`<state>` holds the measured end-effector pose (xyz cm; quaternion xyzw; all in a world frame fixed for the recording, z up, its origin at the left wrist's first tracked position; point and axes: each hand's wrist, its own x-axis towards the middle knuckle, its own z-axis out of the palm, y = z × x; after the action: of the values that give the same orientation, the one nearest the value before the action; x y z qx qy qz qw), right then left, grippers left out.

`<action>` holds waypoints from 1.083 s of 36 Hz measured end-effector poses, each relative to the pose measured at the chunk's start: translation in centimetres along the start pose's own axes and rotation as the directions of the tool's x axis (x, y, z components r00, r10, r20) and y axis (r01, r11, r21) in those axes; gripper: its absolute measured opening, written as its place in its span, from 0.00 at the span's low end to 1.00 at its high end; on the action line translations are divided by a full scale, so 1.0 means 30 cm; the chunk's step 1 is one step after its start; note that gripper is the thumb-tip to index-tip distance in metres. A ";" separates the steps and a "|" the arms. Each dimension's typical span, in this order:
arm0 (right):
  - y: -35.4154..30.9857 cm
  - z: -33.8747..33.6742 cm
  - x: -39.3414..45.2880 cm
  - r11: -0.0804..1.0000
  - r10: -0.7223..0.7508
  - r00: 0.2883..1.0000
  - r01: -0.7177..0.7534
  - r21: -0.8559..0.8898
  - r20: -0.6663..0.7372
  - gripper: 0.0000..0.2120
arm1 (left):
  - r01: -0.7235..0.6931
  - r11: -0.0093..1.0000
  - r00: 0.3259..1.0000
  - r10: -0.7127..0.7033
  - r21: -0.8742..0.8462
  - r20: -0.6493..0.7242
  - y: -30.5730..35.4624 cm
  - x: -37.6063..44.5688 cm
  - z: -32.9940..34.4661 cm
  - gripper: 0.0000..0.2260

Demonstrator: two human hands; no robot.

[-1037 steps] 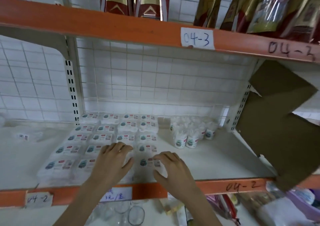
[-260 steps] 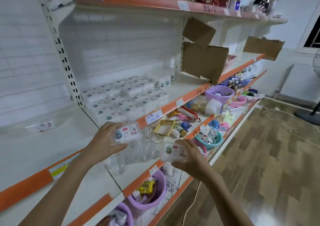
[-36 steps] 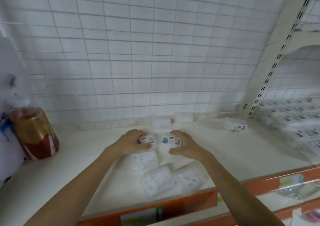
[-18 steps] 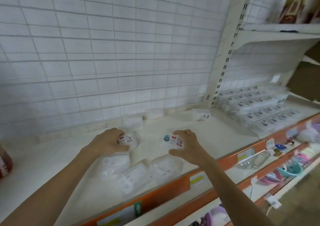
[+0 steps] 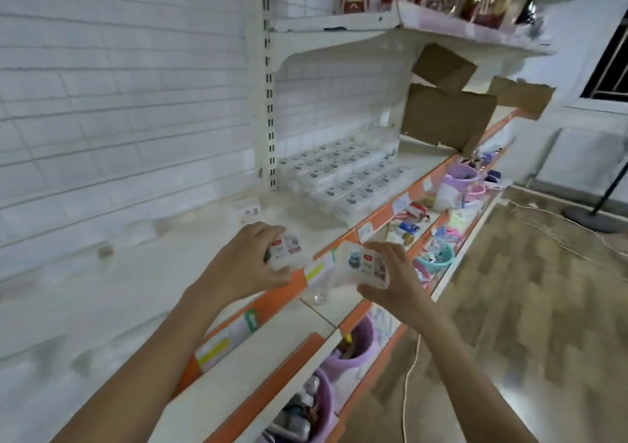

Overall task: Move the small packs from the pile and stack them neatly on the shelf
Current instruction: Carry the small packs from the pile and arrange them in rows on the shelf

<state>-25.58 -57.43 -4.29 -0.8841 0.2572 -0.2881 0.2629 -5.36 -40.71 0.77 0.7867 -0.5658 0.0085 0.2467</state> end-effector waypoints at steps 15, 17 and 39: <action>0.636 -0.446 -0.141 0.994 0.110 0.993 -0.110 -0.017 -0.036 0.34 | -0.039 0.985 0.999 0.036 -0.170 -0.020 0.526 0.332 0.529 0.37; 0.691 -0.470 -0.144 0.995 0.100 0.994 -0.100 -0.005 -0.040 0.34 | -0.005 0.978 1.000 0.001 -0.209 -0.020 0.559 0.363 0.563 0.36; 1.117 -0.471 0.359 0.986 0.113 0.976 -0.134 0.104 0.188 0.32 | 0.058 0.984 0.993 -0.074 -0.166 -0.088 0.511 0.907 0.836 0.37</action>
<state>-37.28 -92.89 -10.98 -0.8722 0.2694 -0.2040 0.3536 -15.94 -78.44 -7.49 0.7809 -0.5260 -0.0093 0.3368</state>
